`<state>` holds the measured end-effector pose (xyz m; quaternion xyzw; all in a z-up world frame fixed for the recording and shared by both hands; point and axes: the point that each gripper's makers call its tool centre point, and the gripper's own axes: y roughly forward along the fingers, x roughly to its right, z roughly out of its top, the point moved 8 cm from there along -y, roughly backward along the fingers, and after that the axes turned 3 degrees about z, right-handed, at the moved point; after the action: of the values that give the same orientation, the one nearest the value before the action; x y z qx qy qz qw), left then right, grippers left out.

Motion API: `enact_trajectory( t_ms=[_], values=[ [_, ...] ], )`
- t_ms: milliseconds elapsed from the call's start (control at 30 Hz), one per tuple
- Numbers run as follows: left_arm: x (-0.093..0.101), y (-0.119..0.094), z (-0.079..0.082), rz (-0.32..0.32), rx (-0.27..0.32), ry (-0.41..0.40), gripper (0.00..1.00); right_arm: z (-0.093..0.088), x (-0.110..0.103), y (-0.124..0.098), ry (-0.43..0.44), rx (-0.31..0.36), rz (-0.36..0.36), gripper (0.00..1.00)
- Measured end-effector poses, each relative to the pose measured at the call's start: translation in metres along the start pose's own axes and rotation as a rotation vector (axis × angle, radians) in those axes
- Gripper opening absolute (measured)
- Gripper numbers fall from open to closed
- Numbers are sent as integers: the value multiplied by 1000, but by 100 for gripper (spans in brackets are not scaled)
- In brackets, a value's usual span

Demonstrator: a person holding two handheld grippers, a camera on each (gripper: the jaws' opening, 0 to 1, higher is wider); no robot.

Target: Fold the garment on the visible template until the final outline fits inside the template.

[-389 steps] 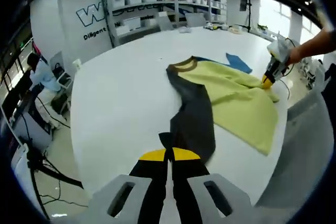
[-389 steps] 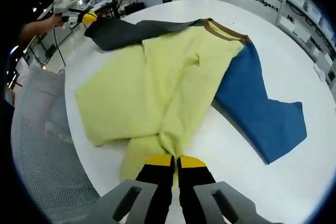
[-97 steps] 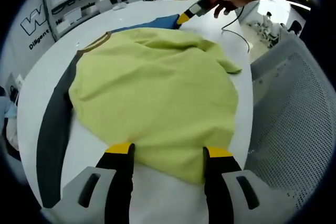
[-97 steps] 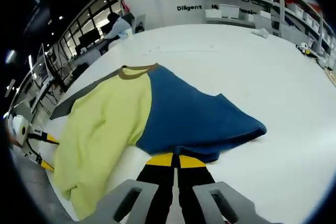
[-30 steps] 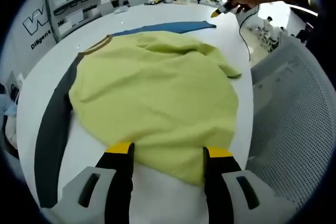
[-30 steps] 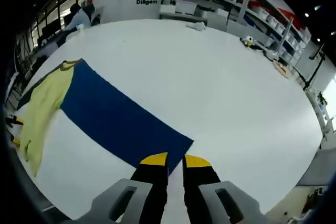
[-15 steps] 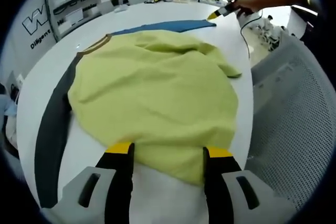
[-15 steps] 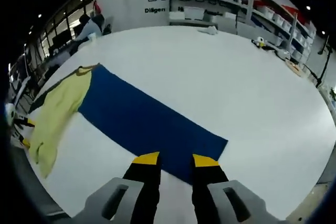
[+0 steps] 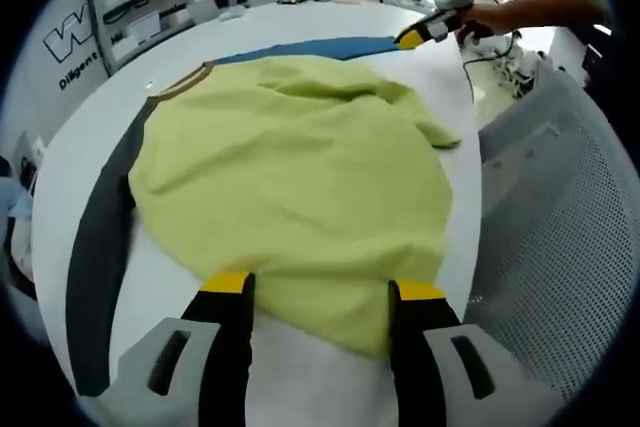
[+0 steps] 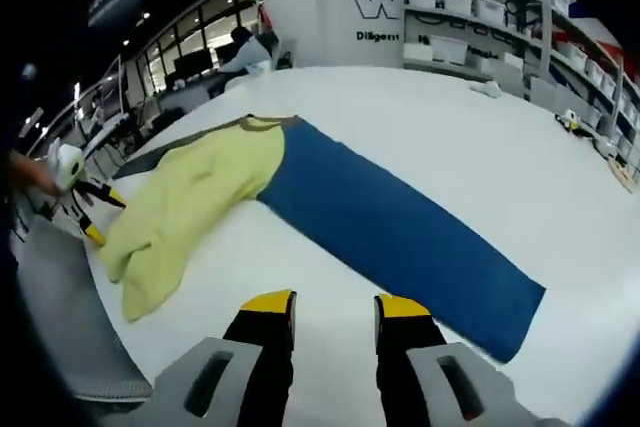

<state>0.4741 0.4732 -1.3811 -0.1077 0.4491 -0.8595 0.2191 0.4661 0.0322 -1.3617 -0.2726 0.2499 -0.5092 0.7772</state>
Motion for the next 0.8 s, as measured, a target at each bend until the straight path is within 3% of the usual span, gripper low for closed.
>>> enact_trajectory(
  t_ms=[200, 267, 300, 367, 533, 633, 733, 800],
  values=[
    [-1, -4, -4, -1, 12, 19, 49, 4, -27, 2, -50, 13, 72, 24],
    [-4, -7, -4, 18, 37, 67, 44, 5, -38, 3, -67, 23, 106, 24],
    [-3, -9, -6, 10, 35, 47, 44, 5, -48, 4, -82, 16, 154, 24],
    [-1, -10, -8, -16, 39, 13, 46, 4, -61, 7, -121, 3, 177, 24],
    [2, -17, -6, -20, 84, 50, 50, 10, -87, 10, -85, 38, 261, 25],
    [7, -23, -6, -67, 107, 62, 50, 12, -101, 10, -109, 37, 316, 24],
    [15, -27, -12, -114, 88, 103, 51, 12, -115, 13, -108, 26, 340, 24],
    [17, -27, -19, -111, 54, 112, 52, 11, -124, 15, -116, 18, 373, 23]
  ],
)
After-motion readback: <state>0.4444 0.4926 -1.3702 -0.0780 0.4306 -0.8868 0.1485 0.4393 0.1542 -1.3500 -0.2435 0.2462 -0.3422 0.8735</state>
